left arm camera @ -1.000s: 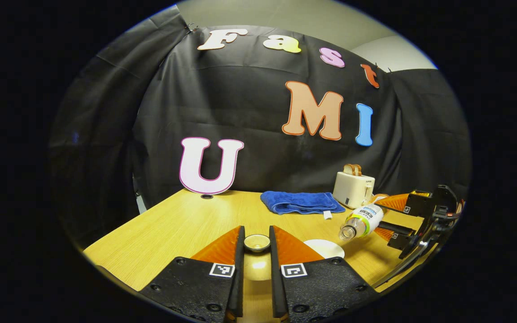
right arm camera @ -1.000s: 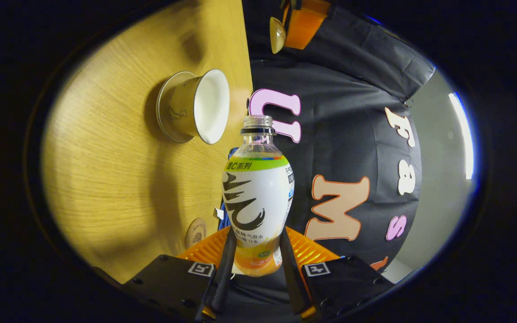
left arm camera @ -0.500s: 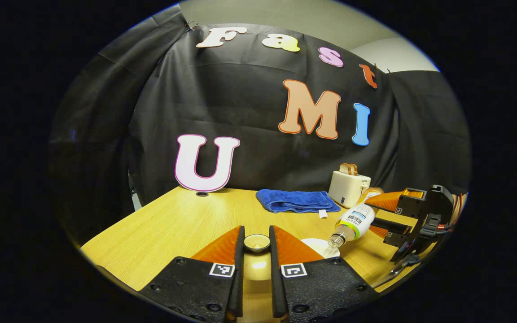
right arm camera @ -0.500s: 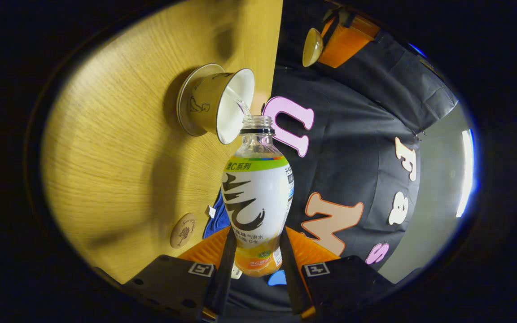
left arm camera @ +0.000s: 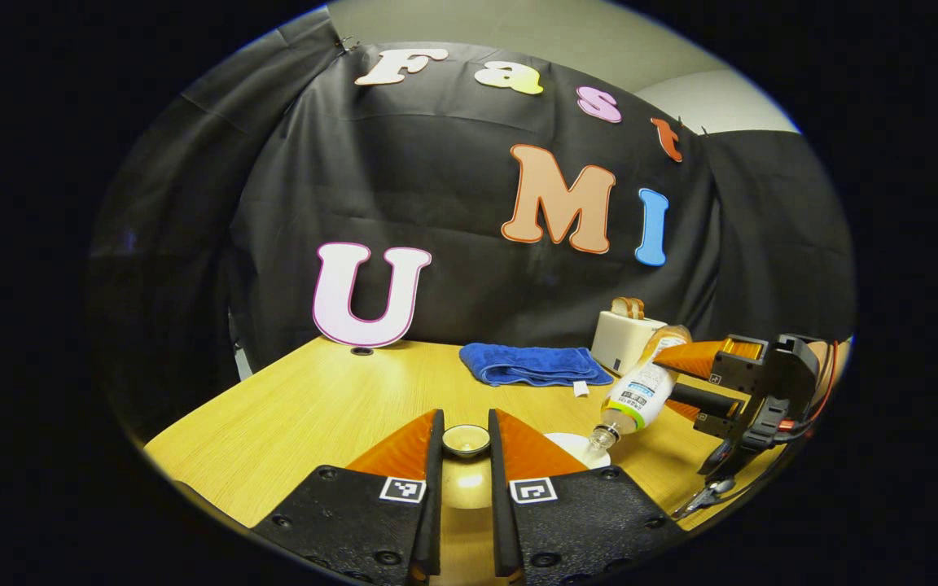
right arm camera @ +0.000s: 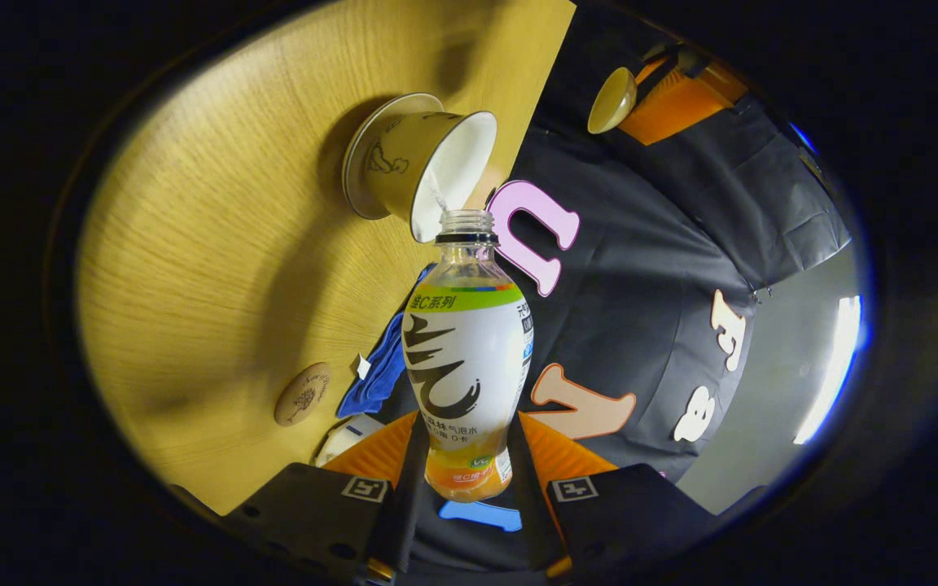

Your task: Open the teacup lid with one hand, grasp the water bottle and pour water into the teacup with the other hand; after pouring, place the water bottle on the coaster and then close the teacup lid.

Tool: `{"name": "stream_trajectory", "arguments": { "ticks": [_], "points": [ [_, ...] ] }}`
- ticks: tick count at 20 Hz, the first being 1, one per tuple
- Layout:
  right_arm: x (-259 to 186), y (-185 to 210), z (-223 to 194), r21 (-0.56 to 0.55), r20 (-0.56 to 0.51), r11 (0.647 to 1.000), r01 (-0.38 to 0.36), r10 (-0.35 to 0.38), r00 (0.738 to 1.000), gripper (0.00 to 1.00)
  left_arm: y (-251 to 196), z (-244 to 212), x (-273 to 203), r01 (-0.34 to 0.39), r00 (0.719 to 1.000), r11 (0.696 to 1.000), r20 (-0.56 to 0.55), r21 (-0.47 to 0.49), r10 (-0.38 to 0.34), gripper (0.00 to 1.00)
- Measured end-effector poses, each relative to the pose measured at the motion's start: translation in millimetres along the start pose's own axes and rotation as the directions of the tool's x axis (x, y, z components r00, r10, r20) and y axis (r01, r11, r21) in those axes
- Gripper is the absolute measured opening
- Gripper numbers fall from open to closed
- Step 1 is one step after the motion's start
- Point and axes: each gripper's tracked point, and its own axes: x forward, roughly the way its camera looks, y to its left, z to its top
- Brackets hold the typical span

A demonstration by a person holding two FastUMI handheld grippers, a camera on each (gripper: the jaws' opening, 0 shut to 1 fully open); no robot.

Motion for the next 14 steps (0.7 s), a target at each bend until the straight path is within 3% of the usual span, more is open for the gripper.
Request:
{"name": "stream_trajectory", "arguments": {
  "ticks": [4,7,10,14],
  "points": [
    [1,1,-1,0.007,0.008,1.0,-0.027,0.027,1.0,0.58,0,0,1,-0.004,1.0,1.0,0.001,0.003,0.004,0.23],
    [1,10,-4,0.119,-0.004,0.99,-0.081,0.082,0.997,0.58,0,2,0,-0.005,1.0,1.0,0.004,0.014,0.005,0.23],
    [-4,16,-2,0.215,-0.006,0.973,-0.083,0.086,0.996,0.58,-2,5,-1,-0.001,1.0,1.0,0.012,0.021,0.001,0.23],
    [-15,30,11,0.358,0.012,0.927,-0.113,0.117,0.993,0.58,4,6,-4,-0.015,1.0,0.999,0.016,0.041,0.014,0.23]
  ]
}}
